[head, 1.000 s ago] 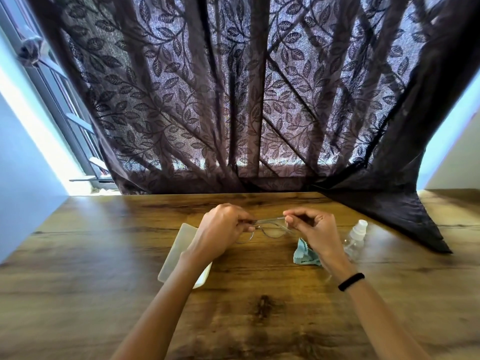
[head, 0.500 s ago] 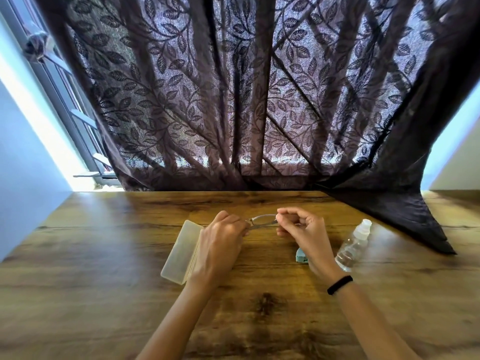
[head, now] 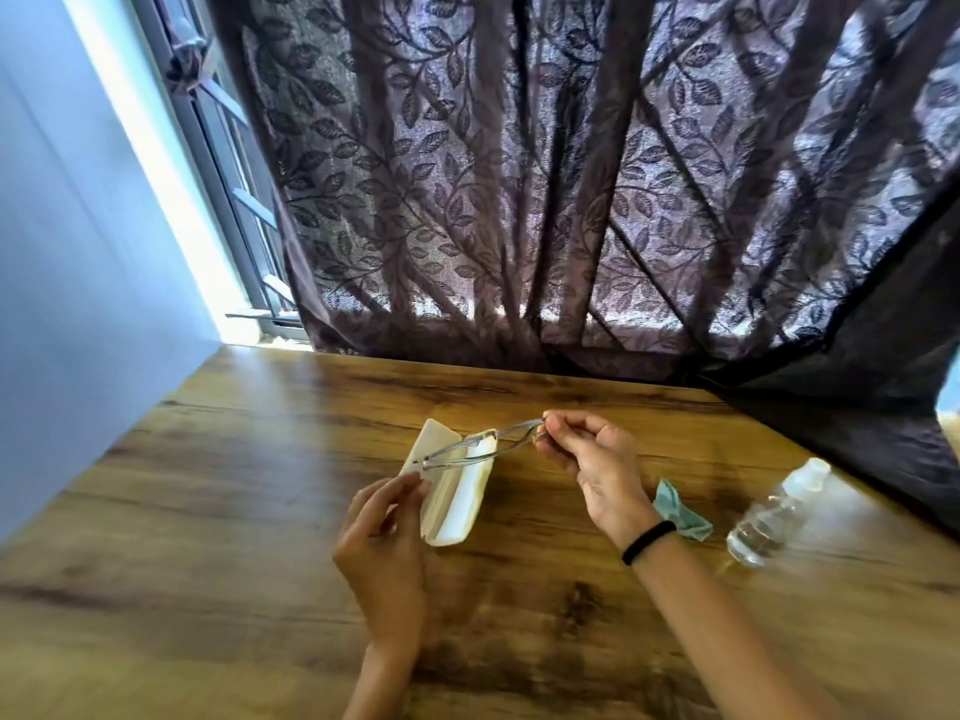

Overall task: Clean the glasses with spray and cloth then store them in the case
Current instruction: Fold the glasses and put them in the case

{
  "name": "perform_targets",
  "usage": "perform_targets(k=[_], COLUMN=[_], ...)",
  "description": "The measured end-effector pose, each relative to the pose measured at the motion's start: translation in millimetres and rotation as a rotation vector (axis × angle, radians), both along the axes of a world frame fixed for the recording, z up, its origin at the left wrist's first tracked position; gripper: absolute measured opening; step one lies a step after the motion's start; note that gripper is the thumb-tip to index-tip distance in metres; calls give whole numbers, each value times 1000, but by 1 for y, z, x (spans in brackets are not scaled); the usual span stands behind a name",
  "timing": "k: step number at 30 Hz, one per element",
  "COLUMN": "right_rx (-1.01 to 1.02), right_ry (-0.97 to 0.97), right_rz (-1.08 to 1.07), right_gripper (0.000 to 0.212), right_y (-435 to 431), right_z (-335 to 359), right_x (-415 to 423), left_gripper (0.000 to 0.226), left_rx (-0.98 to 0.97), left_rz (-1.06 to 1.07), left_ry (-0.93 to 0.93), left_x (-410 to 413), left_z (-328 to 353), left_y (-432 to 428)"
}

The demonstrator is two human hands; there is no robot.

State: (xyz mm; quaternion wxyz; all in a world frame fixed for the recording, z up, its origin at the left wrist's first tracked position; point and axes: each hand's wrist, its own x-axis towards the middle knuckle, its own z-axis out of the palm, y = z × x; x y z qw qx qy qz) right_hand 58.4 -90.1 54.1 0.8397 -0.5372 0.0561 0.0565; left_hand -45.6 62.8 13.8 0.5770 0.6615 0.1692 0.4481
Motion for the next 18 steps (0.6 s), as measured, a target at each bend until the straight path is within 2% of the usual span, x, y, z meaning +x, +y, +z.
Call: perform_targets(k=[4,7,13,18], right_rx=[-135,-275,-578,-948], right_ry=[-54,-108,-189,-353], right_rz=[115,205,324,326], right_gripper=[7,8,13,9], right_y=[15,26,47,54], right_z=[1,-1,-12,-18], right_x=[15,30,56,67], left_gripper=[19,19,11,17], left_rx=[-241,-305,-238,-28], left_rz=[-78,-122,-156,-202], left_ry=[141,213,274,452], left_x=[-1,-2,-10,-11], left_z=[-5,-6,-11,-20], left_y=[9,13,15,16])
